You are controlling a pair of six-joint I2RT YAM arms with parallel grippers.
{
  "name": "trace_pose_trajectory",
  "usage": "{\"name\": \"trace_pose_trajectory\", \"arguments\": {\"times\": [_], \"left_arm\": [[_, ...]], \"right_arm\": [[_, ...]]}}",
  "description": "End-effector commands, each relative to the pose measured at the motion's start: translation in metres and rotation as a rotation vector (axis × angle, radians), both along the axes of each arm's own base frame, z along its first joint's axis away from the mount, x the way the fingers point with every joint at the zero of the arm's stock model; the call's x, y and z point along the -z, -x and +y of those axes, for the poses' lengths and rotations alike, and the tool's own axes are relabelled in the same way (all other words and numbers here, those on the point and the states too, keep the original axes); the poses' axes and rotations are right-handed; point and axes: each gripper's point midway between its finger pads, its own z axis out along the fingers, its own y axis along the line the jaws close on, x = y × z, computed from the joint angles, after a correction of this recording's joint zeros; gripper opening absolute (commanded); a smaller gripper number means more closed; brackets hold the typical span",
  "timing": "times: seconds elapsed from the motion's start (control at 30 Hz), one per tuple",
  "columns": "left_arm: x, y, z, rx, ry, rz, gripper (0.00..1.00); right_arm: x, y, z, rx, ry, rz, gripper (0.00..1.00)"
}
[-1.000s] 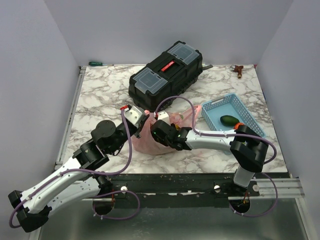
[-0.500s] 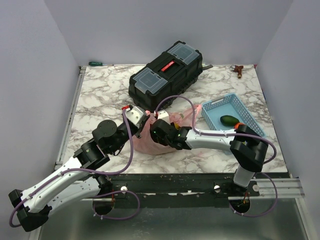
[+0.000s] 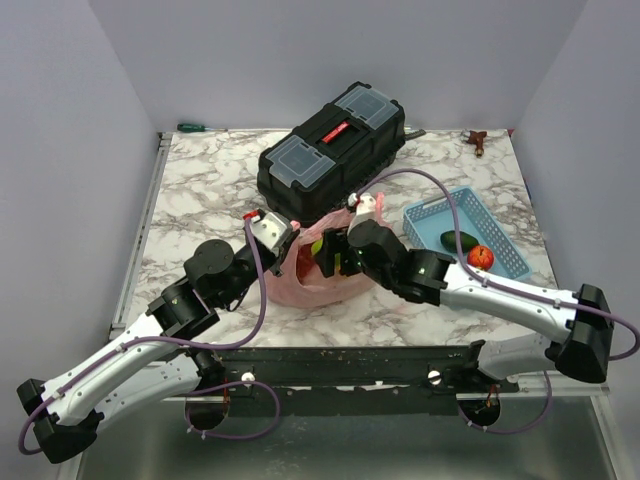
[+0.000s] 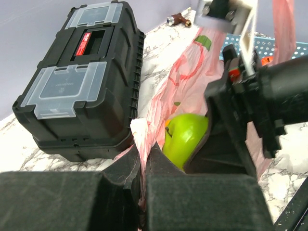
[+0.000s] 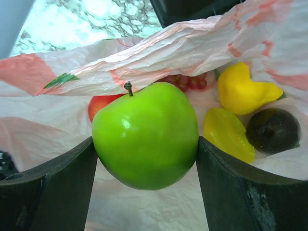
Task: Take the fake fruits out of the plastic bag
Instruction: Take out the fake fruit from the plastic bag, then place the fake fruit in the bin.
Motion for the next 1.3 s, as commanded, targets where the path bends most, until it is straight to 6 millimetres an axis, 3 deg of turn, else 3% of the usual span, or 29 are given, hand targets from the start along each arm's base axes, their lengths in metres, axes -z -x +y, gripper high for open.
{"name": "trace_pose_trajectory", "arguments": {"times": [0.0, 0.3, 0.57, 0.93, 1.07, 1.13, 1.27], "left_arm": [[-0.014, 0.002, 0.003, -0.007, 0.015, -0.020, 0.00], [-0.012, 0.000, 0.003, -0.014, 0.003, -0.016, 0.00], [-0.010, -0.001, 0.003, -0.024, -0.002, -0.015, 0.00], [-0.010, -0.001, 0.003, -0.029, -0.004, -0.016, 0.00], [-0.012, 0.000, 0.005, -0.030, -0.004, -0.018, 0.00], [-0.013, 0.000, 0.006, -0.035, 0.000, -0.022, 0.00], [-0.014, 0.000, 0.006, -0.037, 0.003, -0.025, 0.00]], "right_arm": [[-0.021, 0.007, -0.012, 0.027, -0.081, -0.013, 0.46], [-0.087, 0.024, -0.002, -0.057, -0.271, -0.027, 0.40], [-0.153, 0.042, -0.014, -0.105, -0.443, -0.072, 0.39], [-0.229, 0.033, -0.079, 0.041, -0.431, -0.264, 0.39], [-0.215, 0.016, -0.135, 0.285, -0.308, -0.309, 0.39], [-0.197, 0.013, -0.163, 0.397, -0.266, -0.316, 0.39], [-0.150, 0.016, -0.196, 0.504, -0.235, -0.319, 0.42]]}}
